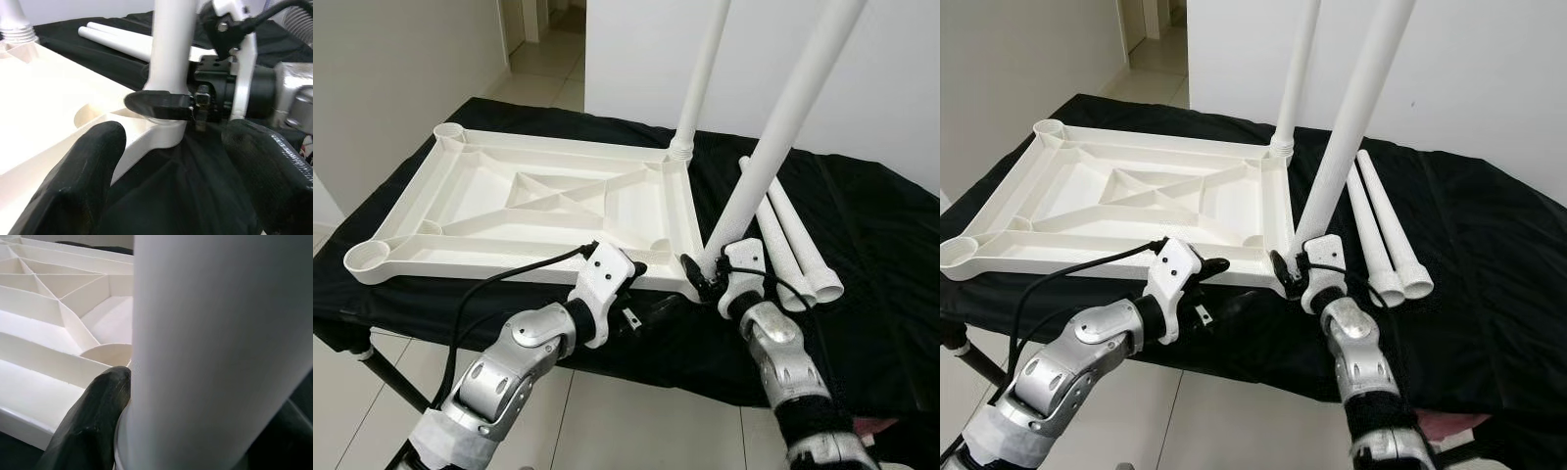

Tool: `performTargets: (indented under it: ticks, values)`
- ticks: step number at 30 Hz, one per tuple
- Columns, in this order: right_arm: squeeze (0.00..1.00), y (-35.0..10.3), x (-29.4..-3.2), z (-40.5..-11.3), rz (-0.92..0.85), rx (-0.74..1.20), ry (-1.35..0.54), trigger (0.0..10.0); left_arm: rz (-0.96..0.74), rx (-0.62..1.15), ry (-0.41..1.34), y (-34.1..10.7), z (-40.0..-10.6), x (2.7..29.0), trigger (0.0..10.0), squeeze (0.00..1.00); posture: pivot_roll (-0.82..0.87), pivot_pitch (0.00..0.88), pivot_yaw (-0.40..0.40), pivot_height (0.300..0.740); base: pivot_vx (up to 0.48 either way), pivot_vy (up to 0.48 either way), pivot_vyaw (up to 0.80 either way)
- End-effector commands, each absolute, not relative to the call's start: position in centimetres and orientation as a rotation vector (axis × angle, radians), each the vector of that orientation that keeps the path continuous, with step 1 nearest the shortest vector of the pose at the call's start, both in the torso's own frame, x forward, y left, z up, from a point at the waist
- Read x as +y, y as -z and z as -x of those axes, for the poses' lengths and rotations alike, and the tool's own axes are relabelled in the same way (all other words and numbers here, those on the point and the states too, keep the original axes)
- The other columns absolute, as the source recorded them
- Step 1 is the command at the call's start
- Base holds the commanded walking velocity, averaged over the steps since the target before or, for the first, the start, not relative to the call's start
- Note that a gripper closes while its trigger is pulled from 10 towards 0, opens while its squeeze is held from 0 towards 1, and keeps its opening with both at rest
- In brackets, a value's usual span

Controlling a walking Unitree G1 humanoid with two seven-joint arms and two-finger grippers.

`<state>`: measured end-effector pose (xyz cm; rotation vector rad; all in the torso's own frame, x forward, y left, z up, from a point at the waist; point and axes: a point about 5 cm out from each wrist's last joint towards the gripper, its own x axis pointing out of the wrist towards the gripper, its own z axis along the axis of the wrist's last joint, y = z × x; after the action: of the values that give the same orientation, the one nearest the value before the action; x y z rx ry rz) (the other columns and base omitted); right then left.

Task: Building children table

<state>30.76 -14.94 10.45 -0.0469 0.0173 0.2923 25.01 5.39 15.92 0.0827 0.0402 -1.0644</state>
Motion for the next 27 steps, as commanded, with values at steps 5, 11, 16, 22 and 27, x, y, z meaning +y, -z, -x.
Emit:
performTargets:
  ticks: [5,11,16,22,27]
  values:
    - [0.00,-9.0,-14.5,-29.0,-0.080,0.152,-0.041,10.0,-0.099,0.039,1.091,-15.9,-25.2,5.3,10.0,0.00,-0.06,0.000,-0.051,0.740,0.000,0.000,0.00]
    - [0.00,-9.8,-14.4,-28.6,-0.083,0.168,0.134,10.0,-0.102,0.038,1.096,-16.0,-25.2,5.3,10.0,0.00,-0.05,0.000,-0.052,0.740,0.000,0.000,0.00]
    - [0.00,-10.7,-12.5,-28.4,-0.099,0.146,0.081,10.0,-0.109,0.035,1.091,-16.1,-25.4,5.6,10.0,0.00,-0.05,0.000,-0.047,0.740,0.000,0.000,0.00]
    - [1.00,-11.4,-12.9,-28.7,-0.106,0.100,0.040,10.0,-0.117,0.030,1.095,-16.2,-25.5,5.6,10.0,0.00,-0.05,0.000,-0.044,0.740,0.000,0.000,0.00]
    - [1.00,-11.9,-13.0,-28.7,-0.137,0.051,-0.008,10.0,-0.119,0.028,1.094,-16.3,-25.6,5.6,10.0,0.00,-0.05,0.000,-0.044,0.740,0.000,0.000,0.00]
